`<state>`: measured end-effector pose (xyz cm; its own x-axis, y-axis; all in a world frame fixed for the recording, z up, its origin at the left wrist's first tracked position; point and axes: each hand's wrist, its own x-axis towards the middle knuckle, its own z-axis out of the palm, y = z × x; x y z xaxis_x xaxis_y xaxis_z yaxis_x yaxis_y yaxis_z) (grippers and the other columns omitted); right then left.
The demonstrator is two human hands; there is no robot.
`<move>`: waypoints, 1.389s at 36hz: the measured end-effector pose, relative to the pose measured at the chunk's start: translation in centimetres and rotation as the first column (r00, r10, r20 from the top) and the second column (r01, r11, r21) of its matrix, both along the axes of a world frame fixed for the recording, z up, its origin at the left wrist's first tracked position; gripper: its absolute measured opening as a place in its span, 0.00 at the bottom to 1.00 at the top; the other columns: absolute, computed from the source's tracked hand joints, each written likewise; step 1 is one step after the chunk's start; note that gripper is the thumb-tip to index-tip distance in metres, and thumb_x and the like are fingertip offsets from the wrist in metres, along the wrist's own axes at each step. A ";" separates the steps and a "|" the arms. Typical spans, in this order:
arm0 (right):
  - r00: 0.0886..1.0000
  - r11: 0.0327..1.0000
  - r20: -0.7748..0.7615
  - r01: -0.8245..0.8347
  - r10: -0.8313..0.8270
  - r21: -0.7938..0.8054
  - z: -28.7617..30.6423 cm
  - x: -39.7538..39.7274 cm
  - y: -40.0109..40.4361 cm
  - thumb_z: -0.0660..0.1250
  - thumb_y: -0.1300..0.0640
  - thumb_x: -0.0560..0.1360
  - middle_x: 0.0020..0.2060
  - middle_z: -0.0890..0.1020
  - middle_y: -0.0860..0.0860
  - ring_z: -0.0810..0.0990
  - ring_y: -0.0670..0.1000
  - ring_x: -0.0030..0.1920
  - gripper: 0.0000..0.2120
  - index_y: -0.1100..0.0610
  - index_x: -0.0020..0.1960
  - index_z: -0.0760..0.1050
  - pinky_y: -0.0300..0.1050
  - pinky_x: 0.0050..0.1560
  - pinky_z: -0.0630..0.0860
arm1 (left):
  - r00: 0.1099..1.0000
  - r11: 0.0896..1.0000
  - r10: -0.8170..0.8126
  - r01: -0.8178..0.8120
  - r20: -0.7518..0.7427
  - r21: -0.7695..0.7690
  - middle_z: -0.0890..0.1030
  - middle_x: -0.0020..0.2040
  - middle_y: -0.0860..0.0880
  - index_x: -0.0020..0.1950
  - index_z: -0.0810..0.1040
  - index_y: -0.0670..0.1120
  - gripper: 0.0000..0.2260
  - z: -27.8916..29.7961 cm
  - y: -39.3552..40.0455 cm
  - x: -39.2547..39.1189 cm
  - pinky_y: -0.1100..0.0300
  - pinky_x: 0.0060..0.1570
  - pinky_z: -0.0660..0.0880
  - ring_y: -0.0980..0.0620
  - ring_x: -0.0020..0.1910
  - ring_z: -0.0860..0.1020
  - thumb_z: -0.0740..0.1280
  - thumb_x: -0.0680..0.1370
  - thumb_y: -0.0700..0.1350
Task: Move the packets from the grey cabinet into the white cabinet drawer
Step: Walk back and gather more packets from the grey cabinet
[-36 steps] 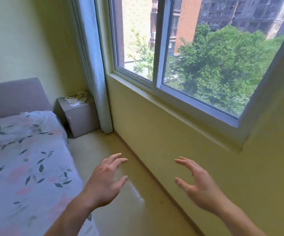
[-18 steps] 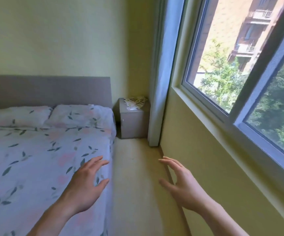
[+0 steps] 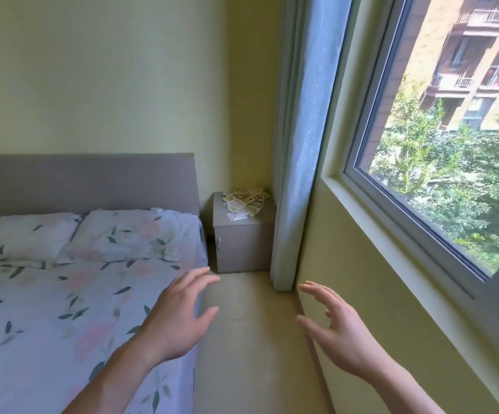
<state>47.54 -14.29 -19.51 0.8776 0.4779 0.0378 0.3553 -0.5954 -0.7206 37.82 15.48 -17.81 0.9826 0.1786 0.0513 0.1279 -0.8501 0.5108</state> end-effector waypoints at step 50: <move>0.924 0.988 -0.377 -0.117 0.070 -0.104 -12.8 77.5 39.3 0.72 0.53 0.75 0.59 0.76 0.42 0.75 0.43 0.61 0.21 0.43 0.65 0.72 0.38 0.64 0.70 | 0.929 0.955 0.133 -0.213 -0.345 -0.206 0.72 0.65 0.60 0.68 0.75 0.55 0.18 -16.9 33.2 72.4 0.65 0.65 0.68 0.59 0.64 0.73 0.69 0.77 0.50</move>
